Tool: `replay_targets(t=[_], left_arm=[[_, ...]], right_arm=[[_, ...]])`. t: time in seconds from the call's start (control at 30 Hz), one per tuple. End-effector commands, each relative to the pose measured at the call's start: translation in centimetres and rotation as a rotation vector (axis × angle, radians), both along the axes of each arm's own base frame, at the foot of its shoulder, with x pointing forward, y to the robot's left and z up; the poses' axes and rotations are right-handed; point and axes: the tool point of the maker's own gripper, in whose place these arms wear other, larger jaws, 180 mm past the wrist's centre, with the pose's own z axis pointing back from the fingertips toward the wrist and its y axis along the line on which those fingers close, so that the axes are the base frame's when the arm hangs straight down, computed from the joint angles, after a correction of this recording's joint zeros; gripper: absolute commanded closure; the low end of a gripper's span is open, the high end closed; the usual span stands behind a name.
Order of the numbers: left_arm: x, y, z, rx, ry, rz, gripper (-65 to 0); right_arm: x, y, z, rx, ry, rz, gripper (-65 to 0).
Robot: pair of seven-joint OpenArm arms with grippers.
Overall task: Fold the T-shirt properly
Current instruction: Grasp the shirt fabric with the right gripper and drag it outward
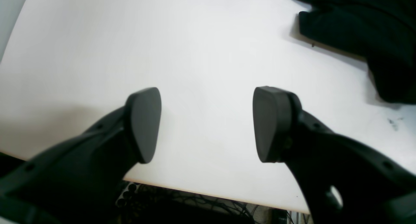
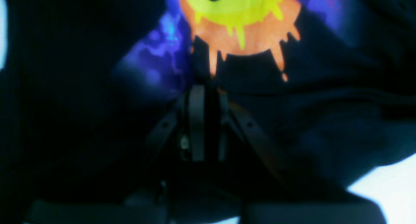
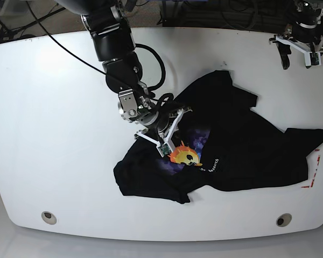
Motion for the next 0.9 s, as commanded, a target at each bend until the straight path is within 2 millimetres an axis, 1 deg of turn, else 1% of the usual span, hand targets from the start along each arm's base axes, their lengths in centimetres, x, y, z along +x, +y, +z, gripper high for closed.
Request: replay_targets(t=[0.0, 0.1, 0.13, 0.23, 0.37, 0.47, 0.63, 0.67, 0.7, 0.77, 0.83, 0.87], left_arm=[[0.3, 0.1, 0.9, 0.015, -0.028, -0.012, -40.7], [0.3, 0.1, 0.9, 0.015, -0.028, -0.012, -40.7], [0.3, 0.1, 0.9, 0.015, -0.028, -0.012, -40.7], [0.3, 0.1, 0.9, 0.015, -0.028, -0.012, -40.7], [0.5, -0.6, 0.6, 0.003, -0.023, -0.030, -40.7], [0.5, -0.8, 0.5, -0.001, -0.022, -0.035, -40.7], [0.6, -0.9, 0.4, -0.002, -0.021, -0.037, -40.7], [0.6, -1.2, 0.3, -0.007, -0.020, -0.043, -40.7], [0.6, -1.4, 0.3, -0.012, -0.020, -0.047, -40.7], [0.7, -1.5, 0.2, -0.015, -0.019, -0.050, -40.7], [0.7, -1.6, 0.2, -0.016, -0.019, -0.051, -40.7], [0.7, -1.6, 0.2, -0.016, -0.020, -0.051, -40.7]], right_arm=[[1.2, -0.1, 3.0, 0.019, -0.082, 0.001, 0.0], [1.0, -0.2, 4.4, 0.017, -0.102, 0.006, 0.0], [0.6, -0.2, 4.5, 0.020, -0.103, 0.006, 0.0], [-0.2, -0.1, 5.7, 0.034, -0.137, 0.007, 0.0], [-1.3, -1.5, 5.3, 0.012, -0.140, 0.007, 0.0], [-2.5, -1.9, 5.5, 0.013, -0.150, 0.009, 0.0], [-4.1, -4.2, 5.8, -0.018, -0.172, -0.003, 0.0], [-4.4, -4.8, 5.8, -0.027, -0.176, -0.009, 0.0], [-4.9, -5.5, 6.1, -0.033, -0.186, -0.017, 0.0], [-5.5, -6.1, 6.6, -0.031, -0.197, -0.025, 0.0], [-5.8, -6.8, 7.4, 0.008, -0.202, -0.042, -3.6], [-5.9, -7.5, 7.6, 0.027, -0.196, -0.057, -4.8]])
